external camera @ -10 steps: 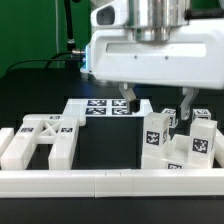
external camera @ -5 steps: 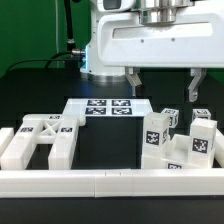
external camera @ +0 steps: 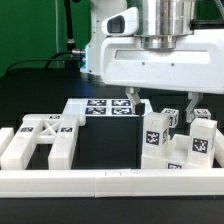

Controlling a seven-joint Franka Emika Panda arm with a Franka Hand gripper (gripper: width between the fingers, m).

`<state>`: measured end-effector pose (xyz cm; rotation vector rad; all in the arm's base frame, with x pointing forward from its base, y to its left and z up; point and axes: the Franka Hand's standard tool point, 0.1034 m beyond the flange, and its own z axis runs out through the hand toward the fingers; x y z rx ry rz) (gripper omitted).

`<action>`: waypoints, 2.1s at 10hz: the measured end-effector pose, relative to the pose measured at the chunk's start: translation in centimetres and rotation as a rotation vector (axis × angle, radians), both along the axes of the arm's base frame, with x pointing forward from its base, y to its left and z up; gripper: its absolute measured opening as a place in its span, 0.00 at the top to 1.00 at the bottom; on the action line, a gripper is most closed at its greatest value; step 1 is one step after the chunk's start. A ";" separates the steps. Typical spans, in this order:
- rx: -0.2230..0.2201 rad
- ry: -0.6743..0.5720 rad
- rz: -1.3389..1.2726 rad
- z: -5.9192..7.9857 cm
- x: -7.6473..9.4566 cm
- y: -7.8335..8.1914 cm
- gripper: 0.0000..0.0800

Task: Assemble chair

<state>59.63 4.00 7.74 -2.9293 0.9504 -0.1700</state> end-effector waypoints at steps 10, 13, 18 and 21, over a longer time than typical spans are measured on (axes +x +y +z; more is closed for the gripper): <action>-0.030 0.031 0.103 -2.7 -1.4 -0.1 0.19; -0.039 0.022 0.164 -3.7 -2.8 1.2 0.19; -0.059 0.049 0.169 -6.5 -4.1 0.8 0.19; -0.063 0.047 0.158 -6.9 -4.1 0.7 0.19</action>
Offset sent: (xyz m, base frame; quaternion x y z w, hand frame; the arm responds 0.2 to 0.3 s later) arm -0.0002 -0.0041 -0.0150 -0.0136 -0.0044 -0.0539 0.9984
